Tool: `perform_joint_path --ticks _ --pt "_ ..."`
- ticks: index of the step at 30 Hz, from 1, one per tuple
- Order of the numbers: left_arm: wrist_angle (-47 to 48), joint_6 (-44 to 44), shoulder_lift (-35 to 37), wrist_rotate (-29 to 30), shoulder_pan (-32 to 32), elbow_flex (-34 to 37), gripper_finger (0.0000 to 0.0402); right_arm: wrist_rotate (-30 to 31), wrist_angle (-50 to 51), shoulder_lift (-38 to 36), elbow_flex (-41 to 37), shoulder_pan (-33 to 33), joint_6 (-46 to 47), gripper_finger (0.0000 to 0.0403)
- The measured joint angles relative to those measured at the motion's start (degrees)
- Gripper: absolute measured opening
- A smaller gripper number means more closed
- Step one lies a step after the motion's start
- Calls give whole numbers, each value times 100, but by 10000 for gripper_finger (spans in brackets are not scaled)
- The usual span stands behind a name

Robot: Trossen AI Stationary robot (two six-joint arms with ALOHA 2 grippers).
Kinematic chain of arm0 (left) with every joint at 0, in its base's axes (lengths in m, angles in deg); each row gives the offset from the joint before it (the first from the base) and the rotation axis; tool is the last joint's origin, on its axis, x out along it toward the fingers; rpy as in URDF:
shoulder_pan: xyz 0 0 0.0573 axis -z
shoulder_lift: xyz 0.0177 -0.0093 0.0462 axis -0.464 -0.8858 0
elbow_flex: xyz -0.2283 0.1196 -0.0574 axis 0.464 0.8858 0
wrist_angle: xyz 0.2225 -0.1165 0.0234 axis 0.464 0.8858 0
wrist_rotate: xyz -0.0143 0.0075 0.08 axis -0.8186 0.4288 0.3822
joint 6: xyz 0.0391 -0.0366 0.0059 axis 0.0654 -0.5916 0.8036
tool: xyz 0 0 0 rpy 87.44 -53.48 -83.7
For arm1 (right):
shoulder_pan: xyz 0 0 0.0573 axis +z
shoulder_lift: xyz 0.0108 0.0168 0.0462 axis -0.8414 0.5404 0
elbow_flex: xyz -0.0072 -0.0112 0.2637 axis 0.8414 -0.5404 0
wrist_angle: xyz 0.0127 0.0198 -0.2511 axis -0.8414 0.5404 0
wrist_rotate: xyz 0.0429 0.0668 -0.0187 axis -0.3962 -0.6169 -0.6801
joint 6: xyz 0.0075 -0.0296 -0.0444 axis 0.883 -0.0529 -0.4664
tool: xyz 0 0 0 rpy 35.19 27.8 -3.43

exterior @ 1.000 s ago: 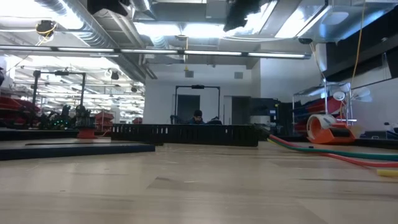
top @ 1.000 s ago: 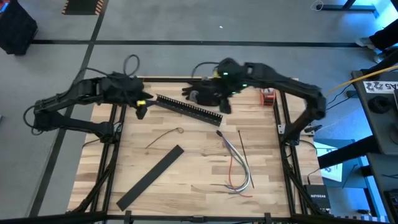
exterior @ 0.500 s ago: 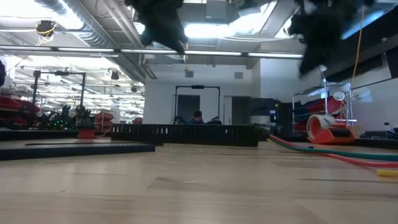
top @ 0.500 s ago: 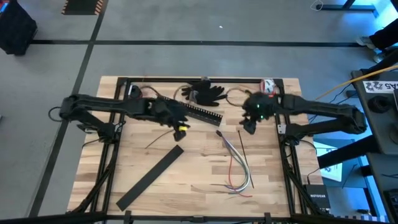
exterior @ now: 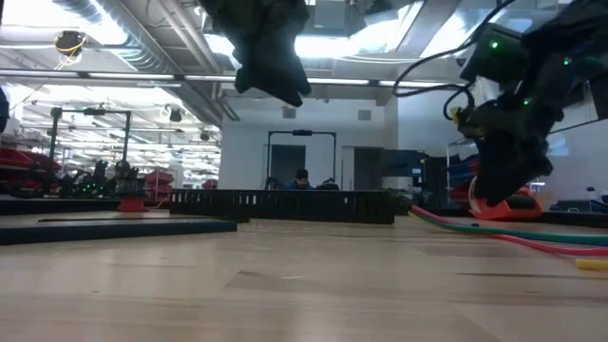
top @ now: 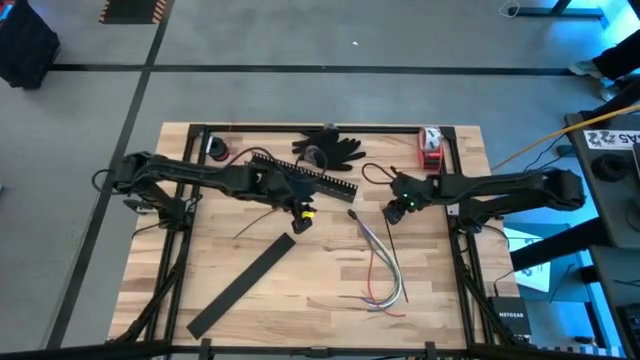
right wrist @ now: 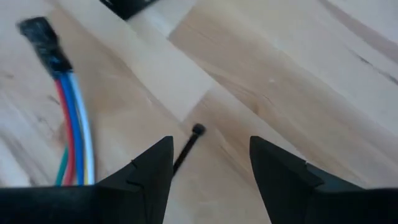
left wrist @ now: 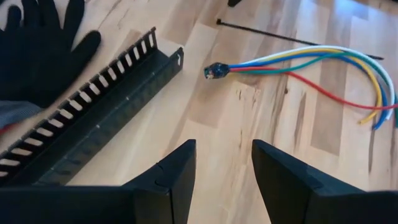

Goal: Ziptie cables
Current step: Prepare the black zip tie

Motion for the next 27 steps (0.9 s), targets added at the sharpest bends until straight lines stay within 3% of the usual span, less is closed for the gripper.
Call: perform_joint_path --ticks 8,13,21,27 --pt "-11 284 6 63 -111 0 150 206 -803 923 2 0 65 201" --pt "-10 385 6 64 -138 0 150 386 -818 1393 33 2 166 167" --pt "-4 552 6 65 -142 0 150 344 -779 1443 29 -5 171 94" --pt "-4 548 6 64 -200 0 150 115 -379 1285 282 -5 189 87"
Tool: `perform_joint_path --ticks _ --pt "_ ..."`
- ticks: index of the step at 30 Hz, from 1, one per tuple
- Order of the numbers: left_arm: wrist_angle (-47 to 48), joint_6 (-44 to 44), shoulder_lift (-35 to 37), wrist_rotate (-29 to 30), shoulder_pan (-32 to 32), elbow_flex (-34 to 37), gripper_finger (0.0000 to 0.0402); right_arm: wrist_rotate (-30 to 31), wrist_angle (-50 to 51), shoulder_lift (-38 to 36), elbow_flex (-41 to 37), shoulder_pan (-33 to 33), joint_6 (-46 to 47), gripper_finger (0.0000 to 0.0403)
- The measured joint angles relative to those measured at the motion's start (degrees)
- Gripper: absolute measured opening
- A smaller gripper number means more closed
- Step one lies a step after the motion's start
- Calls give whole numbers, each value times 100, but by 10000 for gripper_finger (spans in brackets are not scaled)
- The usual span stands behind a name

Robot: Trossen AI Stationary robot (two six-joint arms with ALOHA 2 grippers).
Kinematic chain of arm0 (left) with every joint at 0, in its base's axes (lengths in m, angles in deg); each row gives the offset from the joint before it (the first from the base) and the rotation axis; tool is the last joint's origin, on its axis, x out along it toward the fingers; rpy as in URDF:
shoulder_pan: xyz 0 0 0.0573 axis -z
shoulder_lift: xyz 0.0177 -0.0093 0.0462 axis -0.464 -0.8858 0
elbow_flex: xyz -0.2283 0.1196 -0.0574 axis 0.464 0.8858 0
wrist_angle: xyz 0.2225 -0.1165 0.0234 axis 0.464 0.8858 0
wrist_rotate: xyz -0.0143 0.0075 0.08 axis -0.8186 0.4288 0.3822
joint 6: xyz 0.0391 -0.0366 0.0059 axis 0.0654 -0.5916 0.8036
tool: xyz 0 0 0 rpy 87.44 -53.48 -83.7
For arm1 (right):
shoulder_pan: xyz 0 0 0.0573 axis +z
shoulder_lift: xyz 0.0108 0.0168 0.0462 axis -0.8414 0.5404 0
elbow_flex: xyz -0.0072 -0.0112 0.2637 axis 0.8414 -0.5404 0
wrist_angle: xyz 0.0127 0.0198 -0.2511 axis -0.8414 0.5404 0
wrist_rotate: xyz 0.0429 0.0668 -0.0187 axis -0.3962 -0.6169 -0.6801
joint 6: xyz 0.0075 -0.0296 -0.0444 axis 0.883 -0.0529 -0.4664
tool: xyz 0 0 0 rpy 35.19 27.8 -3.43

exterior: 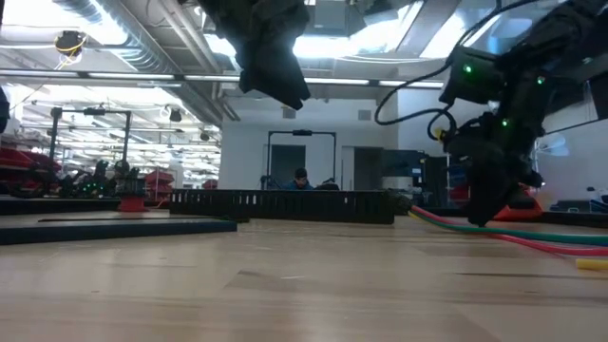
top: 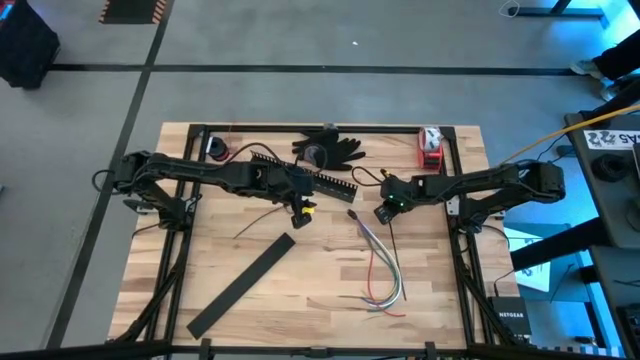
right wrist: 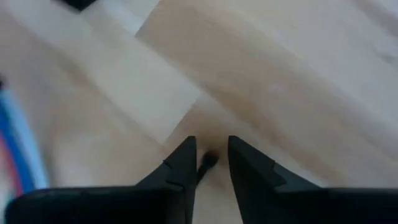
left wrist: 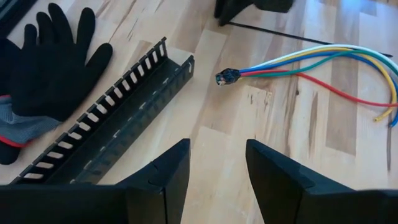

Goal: Ziptie cables
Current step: Prepare the black zip tie

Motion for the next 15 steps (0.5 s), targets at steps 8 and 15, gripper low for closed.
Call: perform_joint_path --ticks 8,15 --pt "-6 -144 0 1 -60 0 150 78 1092 -26 656 2 -202 163" --pt "-14 -194 0 1 -60 0 150 107 1179 102 503 3 23 180"
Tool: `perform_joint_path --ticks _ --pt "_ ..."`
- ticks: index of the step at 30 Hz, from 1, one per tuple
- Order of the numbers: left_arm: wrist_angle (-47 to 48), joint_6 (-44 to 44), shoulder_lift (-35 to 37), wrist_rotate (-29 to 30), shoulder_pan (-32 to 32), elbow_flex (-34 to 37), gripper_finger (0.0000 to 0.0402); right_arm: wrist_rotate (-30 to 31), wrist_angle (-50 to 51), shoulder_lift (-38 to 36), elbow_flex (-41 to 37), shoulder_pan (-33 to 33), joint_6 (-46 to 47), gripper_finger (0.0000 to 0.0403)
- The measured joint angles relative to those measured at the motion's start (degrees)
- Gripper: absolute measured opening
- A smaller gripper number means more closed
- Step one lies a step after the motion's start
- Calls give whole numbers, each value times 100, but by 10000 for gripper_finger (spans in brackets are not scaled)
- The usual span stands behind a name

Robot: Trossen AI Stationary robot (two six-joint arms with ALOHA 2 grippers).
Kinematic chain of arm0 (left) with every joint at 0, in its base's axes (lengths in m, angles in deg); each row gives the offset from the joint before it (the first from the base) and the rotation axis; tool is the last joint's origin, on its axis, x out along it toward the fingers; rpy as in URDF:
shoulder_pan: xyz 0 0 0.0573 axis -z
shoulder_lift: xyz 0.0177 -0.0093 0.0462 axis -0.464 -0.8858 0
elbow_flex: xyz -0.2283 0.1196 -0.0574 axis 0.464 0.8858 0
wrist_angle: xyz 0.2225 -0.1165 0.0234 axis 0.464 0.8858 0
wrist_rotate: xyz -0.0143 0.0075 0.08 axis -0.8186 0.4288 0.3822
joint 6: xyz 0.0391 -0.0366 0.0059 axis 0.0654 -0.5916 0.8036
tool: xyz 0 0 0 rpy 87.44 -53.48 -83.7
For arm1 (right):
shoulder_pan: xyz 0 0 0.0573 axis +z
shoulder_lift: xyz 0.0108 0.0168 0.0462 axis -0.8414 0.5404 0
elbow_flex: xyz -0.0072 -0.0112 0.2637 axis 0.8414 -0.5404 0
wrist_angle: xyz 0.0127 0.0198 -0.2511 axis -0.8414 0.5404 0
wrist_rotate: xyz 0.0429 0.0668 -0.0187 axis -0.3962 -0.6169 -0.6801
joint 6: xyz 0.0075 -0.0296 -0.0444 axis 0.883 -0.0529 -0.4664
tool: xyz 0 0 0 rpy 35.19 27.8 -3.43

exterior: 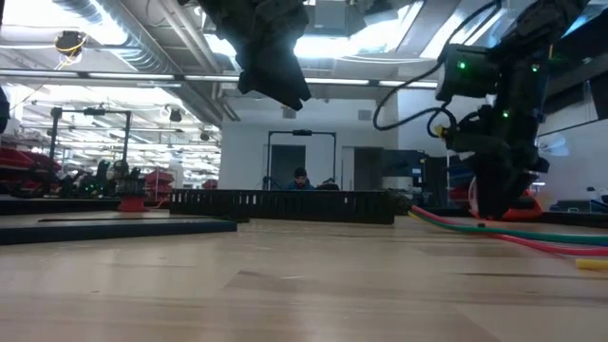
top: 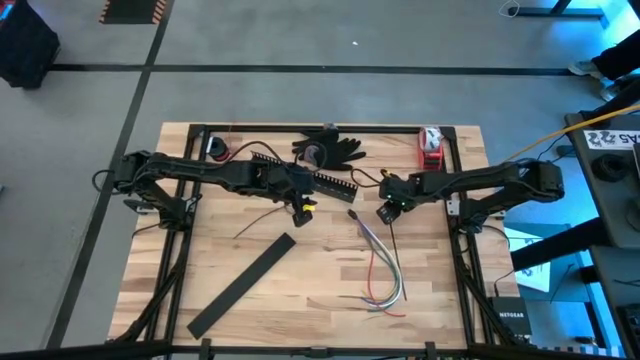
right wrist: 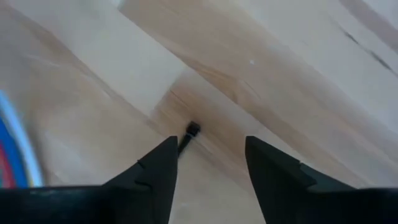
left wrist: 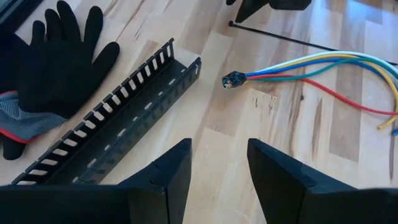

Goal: Ziptie cables
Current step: Prepare the black zip tie

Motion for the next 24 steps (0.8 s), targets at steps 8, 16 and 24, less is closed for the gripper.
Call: perform_joint_path --ticks 8,16,24 --pt "-9 69 0 -2 0 0 150 -39 -638 292 -75 0 116 154" --pt "-13 71 0 -2 -4 0 150 -175 -594 624 -44 44 101 124" --pt "-18 109 0 0 -4 0 150 -367 -769 631 -54 35 -179 19"
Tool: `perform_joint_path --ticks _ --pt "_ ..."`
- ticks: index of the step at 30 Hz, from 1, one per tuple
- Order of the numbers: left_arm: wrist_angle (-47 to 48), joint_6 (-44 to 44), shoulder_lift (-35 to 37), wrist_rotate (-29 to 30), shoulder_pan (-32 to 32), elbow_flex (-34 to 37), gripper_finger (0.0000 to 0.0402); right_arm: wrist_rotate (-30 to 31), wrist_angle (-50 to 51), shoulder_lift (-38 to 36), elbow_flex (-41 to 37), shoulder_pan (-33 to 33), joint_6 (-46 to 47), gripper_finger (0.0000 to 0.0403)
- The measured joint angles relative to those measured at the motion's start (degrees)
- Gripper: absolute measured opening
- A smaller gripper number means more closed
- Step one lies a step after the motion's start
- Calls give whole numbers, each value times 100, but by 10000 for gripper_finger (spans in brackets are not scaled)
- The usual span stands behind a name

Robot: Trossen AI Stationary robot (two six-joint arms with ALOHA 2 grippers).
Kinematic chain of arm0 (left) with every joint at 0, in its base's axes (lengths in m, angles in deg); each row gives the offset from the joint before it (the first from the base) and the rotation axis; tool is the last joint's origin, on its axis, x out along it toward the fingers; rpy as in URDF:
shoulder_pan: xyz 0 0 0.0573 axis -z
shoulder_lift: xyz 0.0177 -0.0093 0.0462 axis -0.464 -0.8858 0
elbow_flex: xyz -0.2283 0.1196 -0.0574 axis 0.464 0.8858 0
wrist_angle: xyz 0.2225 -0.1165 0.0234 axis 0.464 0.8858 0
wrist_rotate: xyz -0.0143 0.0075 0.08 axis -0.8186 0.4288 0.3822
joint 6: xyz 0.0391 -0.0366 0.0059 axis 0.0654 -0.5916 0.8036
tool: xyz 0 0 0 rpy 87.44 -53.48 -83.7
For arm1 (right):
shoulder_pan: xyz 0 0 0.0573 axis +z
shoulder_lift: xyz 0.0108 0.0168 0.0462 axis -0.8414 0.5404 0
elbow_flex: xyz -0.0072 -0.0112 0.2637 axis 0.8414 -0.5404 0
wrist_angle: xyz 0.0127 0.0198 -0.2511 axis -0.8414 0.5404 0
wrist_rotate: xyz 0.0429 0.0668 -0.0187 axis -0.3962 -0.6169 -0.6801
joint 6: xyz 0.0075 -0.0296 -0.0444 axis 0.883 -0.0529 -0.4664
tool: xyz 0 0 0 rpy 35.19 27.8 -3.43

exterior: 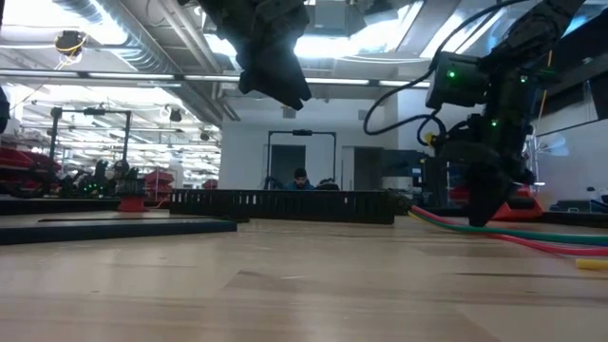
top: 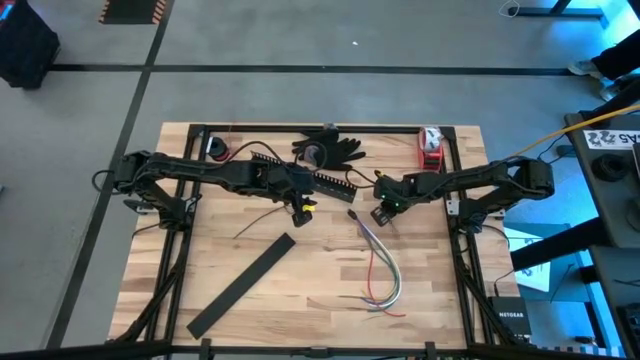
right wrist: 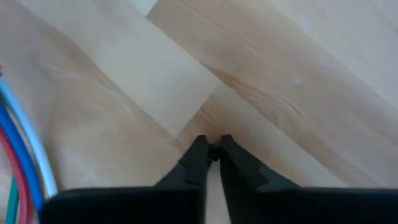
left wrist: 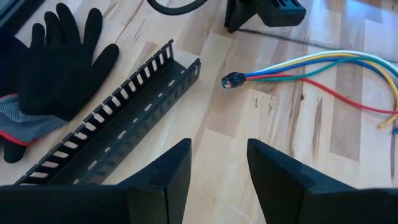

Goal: Ziptie cables
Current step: Prepare the black zip tie

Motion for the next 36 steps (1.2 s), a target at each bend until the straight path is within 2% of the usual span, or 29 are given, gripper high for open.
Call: perform_joint_path --ticks 5,10,21,23,25,27,30,33,36 --pt "31 82 82 105 0 -36 150 46 163 -97 283 0 -560 15" --pt "-18 226 442 192 -28 -251 150 181 604 -477 1132 -31 -1653 4" --pt "-95 670 1322 282 -363 -551 150 -22 332 -733 3888 -37 -4349 1" --pt "-102 667 1429 282 -398 -549 150 41 343 -736 4214 -37 -4528 0" --pt "-106 663 1529 284 -407 -549 150 454 420 -734 4418 -37 -4437 0" --pt "-130 662 1578 280 -397 -550 150 932 702 -737 4475 -131 -4388 4" --pt "-54 649 1591 276 -363 -544 150 1020 1381 -710 4266 -589 -4074 32" --pt "56 646 1591 278 -304 -544 150 337 1422 -685 3533 -1180 -3899 81" --pt "125 632 1591 275 -262 -544 150 -313 785 -684 2541 -1648 -3942 130"
